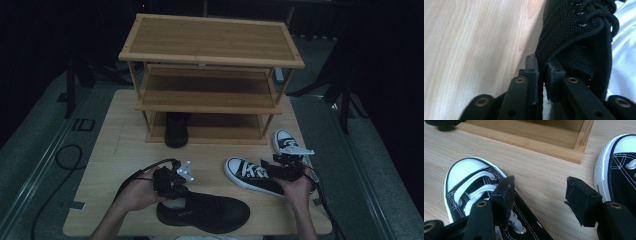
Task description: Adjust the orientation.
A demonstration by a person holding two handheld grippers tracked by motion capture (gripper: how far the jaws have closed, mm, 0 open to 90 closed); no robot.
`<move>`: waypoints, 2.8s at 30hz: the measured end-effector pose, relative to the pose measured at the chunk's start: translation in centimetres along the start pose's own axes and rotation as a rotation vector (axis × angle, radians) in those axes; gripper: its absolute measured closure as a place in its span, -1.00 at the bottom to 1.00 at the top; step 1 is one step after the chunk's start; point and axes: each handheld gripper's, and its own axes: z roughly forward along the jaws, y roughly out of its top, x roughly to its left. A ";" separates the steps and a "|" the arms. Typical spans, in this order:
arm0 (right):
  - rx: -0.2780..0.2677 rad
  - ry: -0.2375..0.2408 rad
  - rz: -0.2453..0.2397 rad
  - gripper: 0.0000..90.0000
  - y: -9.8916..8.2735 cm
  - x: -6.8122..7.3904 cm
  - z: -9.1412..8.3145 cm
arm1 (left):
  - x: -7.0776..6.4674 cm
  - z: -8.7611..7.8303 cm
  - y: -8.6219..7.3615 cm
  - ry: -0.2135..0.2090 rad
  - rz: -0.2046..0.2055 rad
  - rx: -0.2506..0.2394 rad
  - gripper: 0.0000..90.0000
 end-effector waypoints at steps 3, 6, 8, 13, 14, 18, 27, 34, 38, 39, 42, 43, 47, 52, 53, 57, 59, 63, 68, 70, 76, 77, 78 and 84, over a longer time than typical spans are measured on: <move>0.000 0.000 -0.001 -0.11 0.0 0.0 0.0 | 0.0 0.0 0.0 0.004 0.006 -0.001 0.93; 0.000 0.001 0.000 -0.11 0.0 0.0 0.0 | 0.2 -0.1 -0.1 0.009 -0.007 -0.002 0.93; 0.000 0.000 0.000 -0.11 0.0 0.0 0.0 | 0.5 -0.3 -0.4 0.027 -0.020 0.003 0.93; 0.000 0.000 0.000 -0.11 0.0 0.0 0.0 | 1.7 -1.1 -2.1 0.062 -0.101 0.000 0.93; 0.000 0.000 0.000 -0.11 0.0 0.0 0.0 | 1.9 -1.2 -2.4 0.071 -0.117 -0.004 0.93; 0.000 0.000 0.001 -0.11 0.0 0.0 0.0 | 3.9 -2.0 -4.5 0.116 -0.220 -0.030 0.93; 0.001 0.000 0.002 -0.11 0.0 0.0 0.0 | 6.7 -2.6 -5.8 0.205 -0.344 -0.046 0.94; 0.001 0.000 0.002 -0.11 0.0 0.0 0.0 | 8.5 -2.9 -7.0 0.267 -0.481 -0.084 0.94; 0.001 0.000 0.002 -0.11 0.0 0.0 0.0 | 8.5 -3.0 -7.2 0.251 -0.486 -0.102 0.89; 0.001 0.000 0.002 -0.11 0.0 0.0 0.0 | 8.5 -3.1 -7.2 0.244 -0.477 -0.118 0.73; 0.001 0.000 0.001 -0.11 0.0 0.0 0.0 | 8.2 -4.1 -7.3 0.234 -0.456 -0.160 0.62; 0.001 -0.001 0.002 -0.11 0.0 0.0 0.0 | 8.1 -4.5 -7.4 0.234 -0.453 -0.168 0.61; 0.001 0.000 0.002 -0.11 0.0 0.0 0.0 | 7.9 -5.5 -7.9 0.226 -0.445 -0.198 0.60; 0.001 0.000 0.002 -0.11 0.0 0.0 0.0 | 8.1 -7.2 -9.5 0.260 -0.467 -0.208 0.86; 0.001 0.000 0.002 -0.11 0.0 0.0 0.0 | 8.1 -7.2 -9.5 0.260 -0.467 -0.208 0.91; 0.001 0.000 0.002 -0.11 0.0 0.0 0.0 | 8.9 -6.5 -10.7 0.266 -0.492 -0.164 1.00; 0.001 0.000 0.003 -0.11 0.0 0.0 0.0 | 9.2 -5.3 -11.8 0.251 -0.519 -0.136 1.00; 0.001 0.000 0.002 -0.11 0.0 0.0 0.0 | 9.2 -4.0 -13.0 0.226 -0.535 -0.108 1.00; 0.002 0.000 0.002 -0.11 0.0 0.0 0.0 | 8.4 -2.5 -14.4 0.205 -0.555 -0.088 1.00; 0.002 0.000 0.002 -0.11 0.0 0.0 0.0 | 7.7 -1.9 -15.1 0.214 -0.569 -0.086 1.00; 0.002 0.000 0.002 -0.11 0.0 0.0 0.0 | 6.6 -1.5 -16.3 0.218 -0.585 -0.086 1.00; 0.002 0.000 0.002 -0.11 0.0 0.0 0.0 | 6.6 -1.5 -16.3 0.218 -0.585 -0.086 1.00; 0.003 -0.001 0.002 -0.11 0.0 0.0 0.0 | 6.4 -1.3 -16.6 0.216 -0.587 -0.085 1.00; 0.003 -0.002 0.003 -0.11 0.0 0.0 0.0 | 5.8 -1.0 -16.9 0.229 -0.598 -0.097 1.00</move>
